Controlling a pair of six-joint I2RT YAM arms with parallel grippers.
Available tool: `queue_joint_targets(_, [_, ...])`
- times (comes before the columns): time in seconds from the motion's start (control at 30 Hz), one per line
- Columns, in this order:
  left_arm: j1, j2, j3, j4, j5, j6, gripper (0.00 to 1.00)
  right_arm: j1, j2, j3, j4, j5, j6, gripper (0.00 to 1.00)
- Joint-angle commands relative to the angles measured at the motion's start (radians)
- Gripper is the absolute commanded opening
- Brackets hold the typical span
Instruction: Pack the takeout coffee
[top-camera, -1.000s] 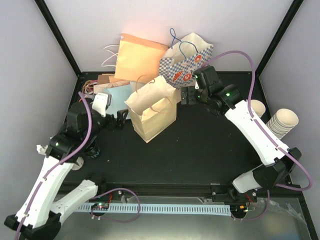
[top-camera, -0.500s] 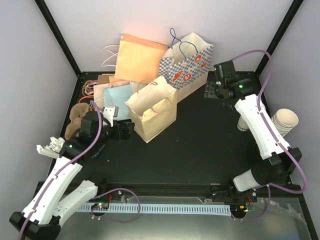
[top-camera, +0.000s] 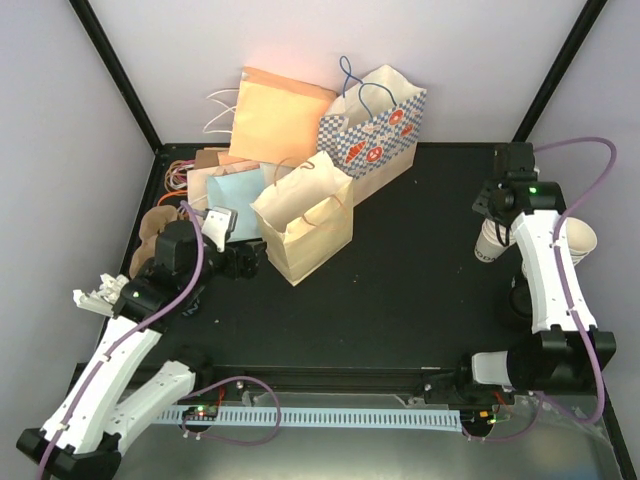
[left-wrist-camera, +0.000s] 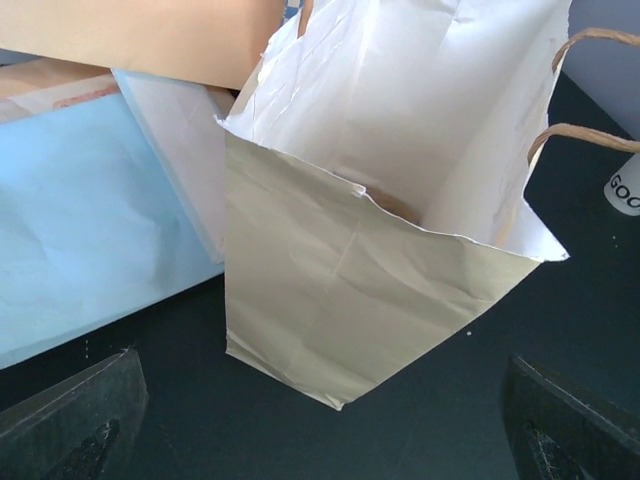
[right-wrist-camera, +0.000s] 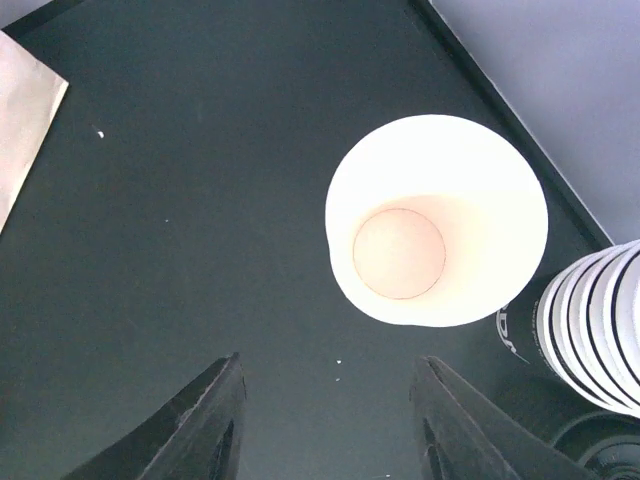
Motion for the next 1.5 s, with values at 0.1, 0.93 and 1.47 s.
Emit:
queue_joint_targets(0.1, [0.005,-0.067,-0.022,0.049,-0.01,0.025,0.99,-0.036,0.032,-0.002,0.023,-0.04,0.007,0.47])
queue_joint_targets(0.93, [0.01,0.017,-0.061,-0.033,-0.193,-0.209,0.93,0.141,0.056,-0.005,0.003,0.099,0.005,0.51])
queue_joint_targets(1.47, [0.01,0.028,-0.136,0.098,-0.118,-0.138,0.95,-0.074,0.194,0.098,0.036,0.053,0.01,0.42])
